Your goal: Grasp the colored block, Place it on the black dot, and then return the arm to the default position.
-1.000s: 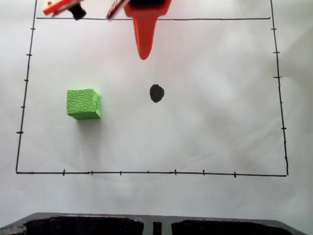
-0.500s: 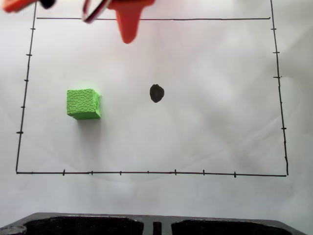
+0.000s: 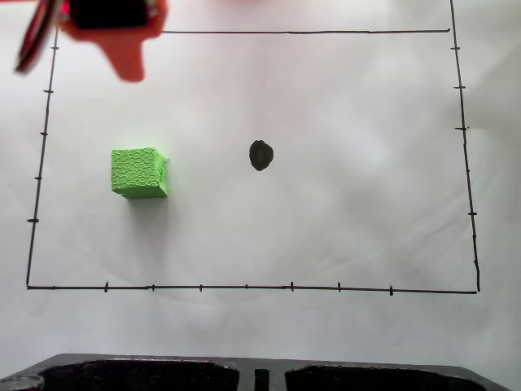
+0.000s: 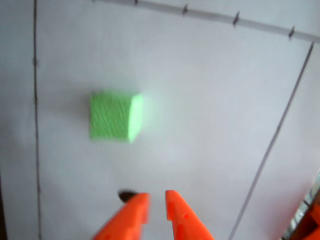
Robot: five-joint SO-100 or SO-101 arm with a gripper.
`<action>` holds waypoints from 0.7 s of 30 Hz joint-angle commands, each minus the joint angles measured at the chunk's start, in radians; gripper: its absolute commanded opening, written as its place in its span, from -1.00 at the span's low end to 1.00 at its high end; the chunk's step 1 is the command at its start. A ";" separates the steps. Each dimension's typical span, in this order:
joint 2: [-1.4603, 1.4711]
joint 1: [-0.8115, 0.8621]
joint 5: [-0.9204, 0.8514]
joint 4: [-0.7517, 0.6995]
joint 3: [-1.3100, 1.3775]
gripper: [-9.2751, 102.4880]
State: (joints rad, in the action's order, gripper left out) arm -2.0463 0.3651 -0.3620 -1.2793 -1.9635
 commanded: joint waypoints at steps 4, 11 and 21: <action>0.117 0.025 -0.002 0.009 0.130 -0.66; 0.227 0.054 0.029 -0.002 0.187 -0.56; 0.291 0.067 0.038 0.006 0.204 -0.25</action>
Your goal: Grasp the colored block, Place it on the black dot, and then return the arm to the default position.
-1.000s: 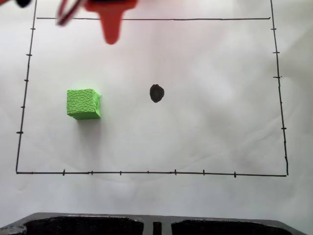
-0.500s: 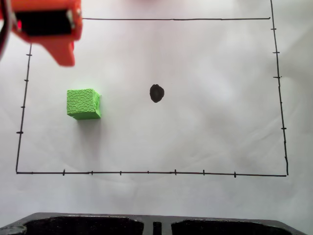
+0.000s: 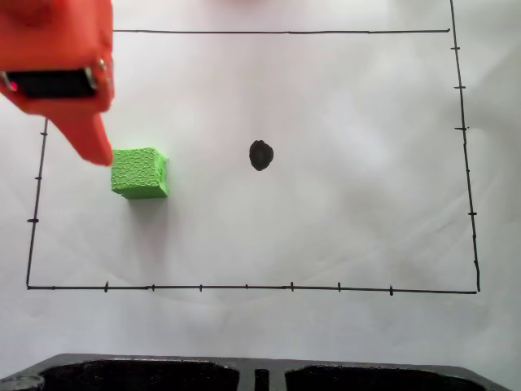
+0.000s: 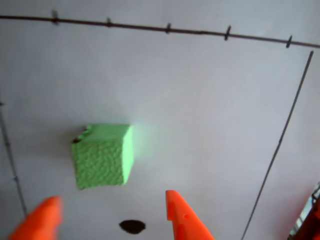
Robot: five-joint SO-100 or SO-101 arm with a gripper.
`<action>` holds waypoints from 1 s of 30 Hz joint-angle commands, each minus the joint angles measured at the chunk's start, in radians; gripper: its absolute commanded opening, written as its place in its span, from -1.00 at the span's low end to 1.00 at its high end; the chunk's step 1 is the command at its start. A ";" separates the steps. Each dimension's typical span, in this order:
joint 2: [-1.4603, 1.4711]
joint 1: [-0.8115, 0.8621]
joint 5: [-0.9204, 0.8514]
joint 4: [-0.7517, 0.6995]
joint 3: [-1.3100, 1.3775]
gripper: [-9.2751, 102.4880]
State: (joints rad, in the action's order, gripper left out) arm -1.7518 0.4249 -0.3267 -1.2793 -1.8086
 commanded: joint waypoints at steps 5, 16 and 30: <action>0.051 0.017 0.005 0.021 0.060 -0.20; 0.189 -0.017 0.009 0.035 0.150 -0.19; 0.334 -0.029 0.006 0.061 0.232 -0.20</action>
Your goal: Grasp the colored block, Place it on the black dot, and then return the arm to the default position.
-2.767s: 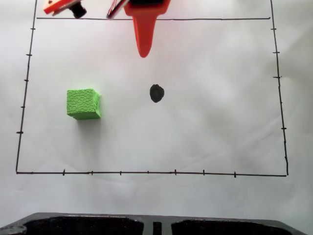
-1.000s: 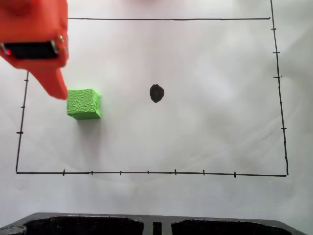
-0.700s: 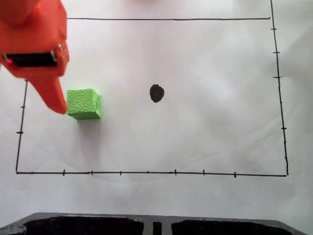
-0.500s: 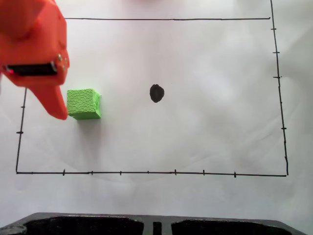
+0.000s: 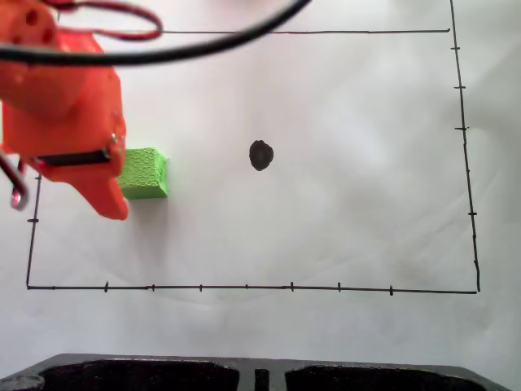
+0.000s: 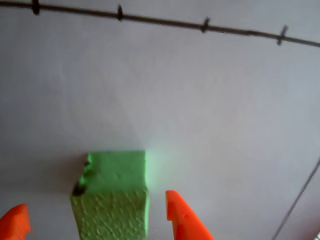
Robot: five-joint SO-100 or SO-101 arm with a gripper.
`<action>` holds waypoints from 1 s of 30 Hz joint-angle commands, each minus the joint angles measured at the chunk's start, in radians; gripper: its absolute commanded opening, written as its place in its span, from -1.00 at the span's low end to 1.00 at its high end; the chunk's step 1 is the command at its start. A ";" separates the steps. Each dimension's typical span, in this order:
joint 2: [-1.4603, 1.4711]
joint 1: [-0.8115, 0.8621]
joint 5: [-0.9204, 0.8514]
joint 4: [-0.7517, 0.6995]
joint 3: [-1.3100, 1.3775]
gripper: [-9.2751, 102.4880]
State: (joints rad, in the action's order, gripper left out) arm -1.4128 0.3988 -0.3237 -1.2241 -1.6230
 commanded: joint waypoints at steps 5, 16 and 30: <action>0.018 -0.014 0.012 0.011 0.054 -0.20; 0.038 -0.028 0.020 0.023 0.054 -0.35; 0.043 -0.023 0.008 -0.002 0.054 -0.60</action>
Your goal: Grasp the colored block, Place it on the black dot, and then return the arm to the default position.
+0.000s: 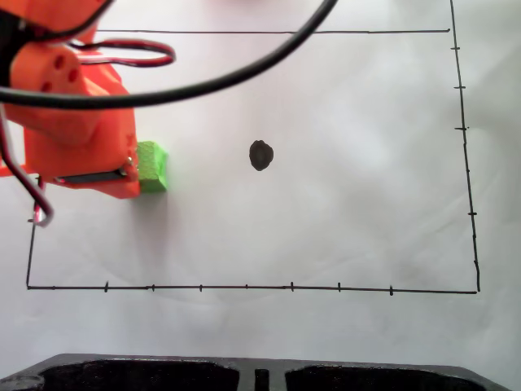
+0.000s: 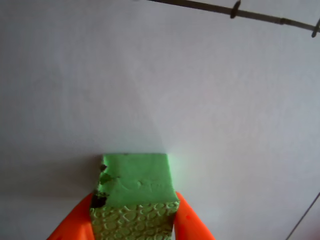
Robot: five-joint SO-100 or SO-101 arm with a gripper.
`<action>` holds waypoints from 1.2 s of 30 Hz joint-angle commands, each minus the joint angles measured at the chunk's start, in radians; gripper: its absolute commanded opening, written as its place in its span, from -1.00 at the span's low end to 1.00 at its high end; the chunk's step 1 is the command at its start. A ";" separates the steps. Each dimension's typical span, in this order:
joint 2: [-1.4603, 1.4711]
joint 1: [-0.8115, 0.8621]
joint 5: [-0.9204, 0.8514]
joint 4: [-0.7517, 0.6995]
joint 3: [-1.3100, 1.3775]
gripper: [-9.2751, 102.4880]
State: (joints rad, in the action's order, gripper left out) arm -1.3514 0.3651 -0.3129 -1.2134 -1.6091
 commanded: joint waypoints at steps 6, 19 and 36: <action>-0.067 -0.002 0.060 -0.078 0.040 -0.63; -0.215 -0.110 0.187 -0.259 0.026 -0.73; -0.158 -0.410 0.339 -0.230 -0.032 -0.73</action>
State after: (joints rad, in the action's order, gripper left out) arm -1.5033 -0.0353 0.0215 -1.4496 -1.6368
